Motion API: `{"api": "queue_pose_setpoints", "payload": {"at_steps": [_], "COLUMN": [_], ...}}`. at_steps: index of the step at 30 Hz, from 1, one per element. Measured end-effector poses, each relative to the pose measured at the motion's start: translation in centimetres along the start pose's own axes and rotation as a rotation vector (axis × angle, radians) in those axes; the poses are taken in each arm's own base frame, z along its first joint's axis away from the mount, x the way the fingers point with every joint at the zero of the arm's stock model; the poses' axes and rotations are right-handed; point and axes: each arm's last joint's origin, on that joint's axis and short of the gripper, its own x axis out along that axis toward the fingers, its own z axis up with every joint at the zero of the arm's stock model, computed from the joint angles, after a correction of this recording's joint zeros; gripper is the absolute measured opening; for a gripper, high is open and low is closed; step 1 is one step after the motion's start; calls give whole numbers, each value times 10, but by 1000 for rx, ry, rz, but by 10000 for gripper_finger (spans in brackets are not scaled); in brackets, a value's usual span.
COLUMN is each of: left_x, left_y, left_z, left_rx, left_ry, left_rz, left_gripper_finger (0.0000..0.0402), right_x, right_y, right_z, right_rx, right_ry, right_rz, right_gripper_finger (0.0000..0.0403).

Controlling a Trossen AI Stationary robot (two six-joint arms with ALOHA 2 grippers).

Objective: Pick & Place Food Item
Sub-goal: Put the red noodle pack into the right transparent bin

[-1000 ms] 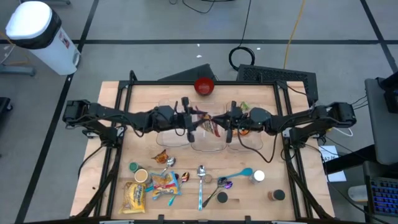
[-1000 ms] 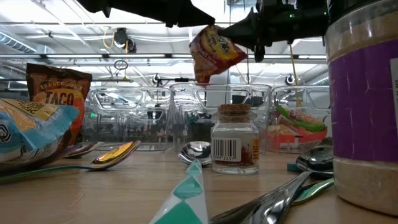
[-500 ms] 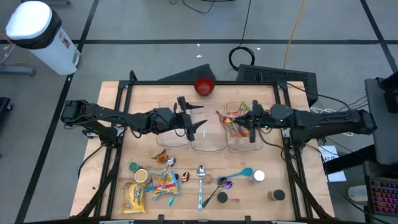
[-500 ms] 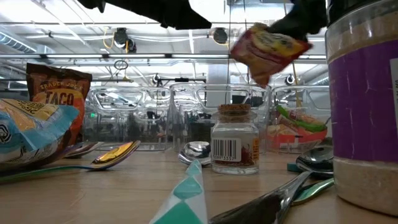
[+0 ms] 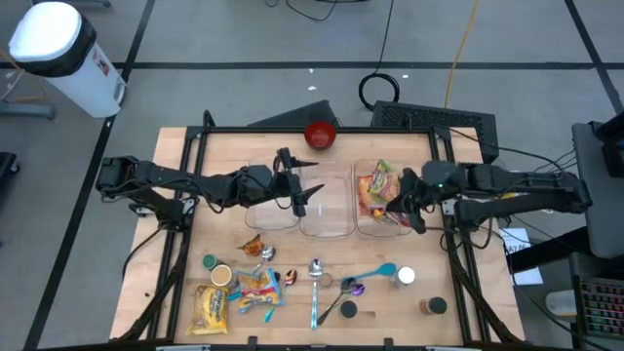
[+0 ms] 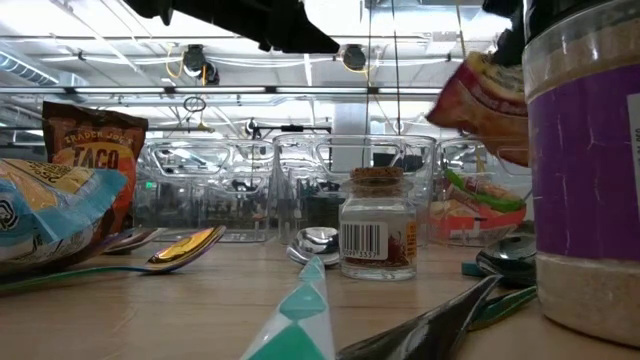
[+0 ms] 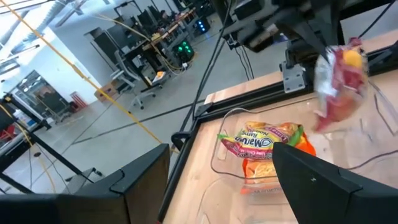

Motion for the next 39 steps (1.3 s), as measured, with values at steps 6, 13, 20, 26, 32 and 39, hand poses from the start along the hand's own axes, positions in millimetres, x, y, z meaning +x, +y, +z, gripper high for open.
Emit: {"api": "queue_pose_setpoints", "payload": {"at_steps": [6,13,20,26,32,39], "left_x": [0,0,0,0,0,0], "left_y": [0,-1,-1,-1,-1,-1], "left_z": [0,-1,-2,-2,-2,-2], "left_rx": [0,10,11,13,12,12], "left_ry": [-1,11,12,13,19,19], "left_rz": [-7,-13,-14,-14,-17,-16], "left_gripper_finger": [290,289,289,289,289,289], "right_x": [24,49,69,81,89,95], "right_y": [-7,-11,-14,-19,-23,-23], "right_z": [-8,-12,-17,-17,-20,-19], "right_rx": [-23,-95,-118,-134,-153,-149], "right_ry": [185,311,402,418,453,443], "right_rz": [-33,31,64,6,-77,-63], "right_gripper_finger": [0,0,2,14,70,130]}}
